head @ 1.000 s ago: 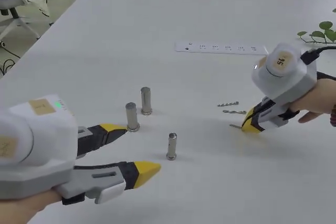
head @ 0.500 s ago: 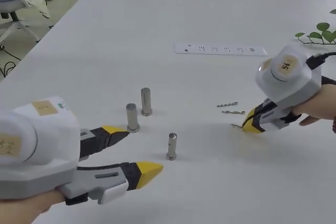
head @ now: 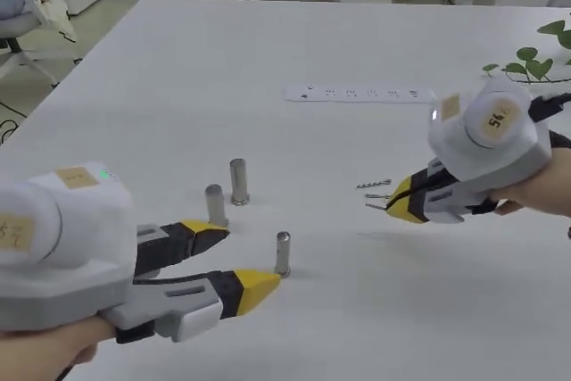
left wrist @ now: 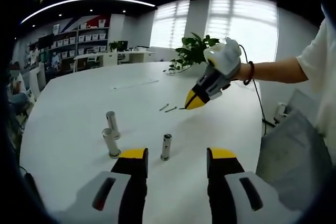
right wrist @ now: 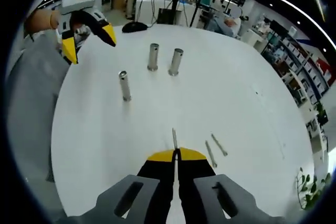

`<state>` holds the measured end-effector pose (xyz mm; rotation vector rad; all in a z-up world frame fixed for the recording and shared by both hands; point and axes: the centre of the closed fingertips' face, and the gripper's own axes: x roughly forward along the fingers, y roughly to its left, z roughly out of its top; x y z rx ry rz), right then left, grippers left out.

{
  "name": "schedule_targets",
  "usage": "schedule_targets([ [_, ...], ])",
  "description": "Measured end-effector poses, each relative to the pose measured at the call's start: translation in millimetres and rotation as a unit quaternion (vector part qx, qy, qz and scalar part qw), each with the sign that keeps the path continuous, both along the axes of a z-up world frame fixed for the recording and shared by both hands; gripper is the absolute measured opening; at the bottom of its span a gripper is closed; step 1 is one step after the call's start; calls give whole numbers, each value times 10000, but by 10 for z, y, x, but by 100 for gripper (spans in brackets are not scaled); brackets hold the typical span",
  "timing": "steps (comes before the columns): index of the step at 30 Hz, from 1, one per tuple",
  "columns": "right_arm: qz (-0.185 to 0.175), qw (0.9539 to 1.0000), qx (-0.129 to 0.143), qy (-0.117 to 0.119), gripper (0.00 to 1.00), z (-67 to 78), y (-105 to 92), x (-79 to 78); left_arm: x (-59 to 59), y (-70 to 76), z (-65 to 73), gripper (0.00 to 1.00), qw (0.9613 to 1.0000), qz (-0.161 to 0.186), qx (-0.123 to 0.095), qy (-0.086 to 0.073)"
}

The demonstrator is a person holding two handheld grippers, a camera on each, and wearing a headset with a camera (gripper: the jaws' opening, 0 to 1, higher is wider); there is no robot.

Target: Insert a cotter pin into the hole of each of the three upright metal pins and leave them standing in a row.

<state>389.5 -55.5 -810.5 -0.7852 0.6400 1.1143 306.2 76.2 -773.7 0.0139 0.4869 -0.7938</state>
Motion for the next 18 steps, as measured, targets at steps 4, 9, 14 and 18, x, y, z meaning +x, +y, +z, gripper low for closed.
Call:
schedule_targets([
  [4, 245, 9996, 106, -136, 1, 106, 122, -131, -31, -51, 15, 40, 9999, -23, -90, 73],
  [9, 540, 9979, 213, -283, 2, 190, 242, -227, -67, -144, 63, 34, 9984, 8, -482, 308],
  [14, 853, 9951, 260, -416, 2, 308, 372, -396, -79, -214, 97, 31, 9955, 63, -778, 547],
  [18, 1053, 9921, 466, -493, 2, 425, 494, -517, -83, -248, 123, 28, 9942, 84, -896, 596],
])
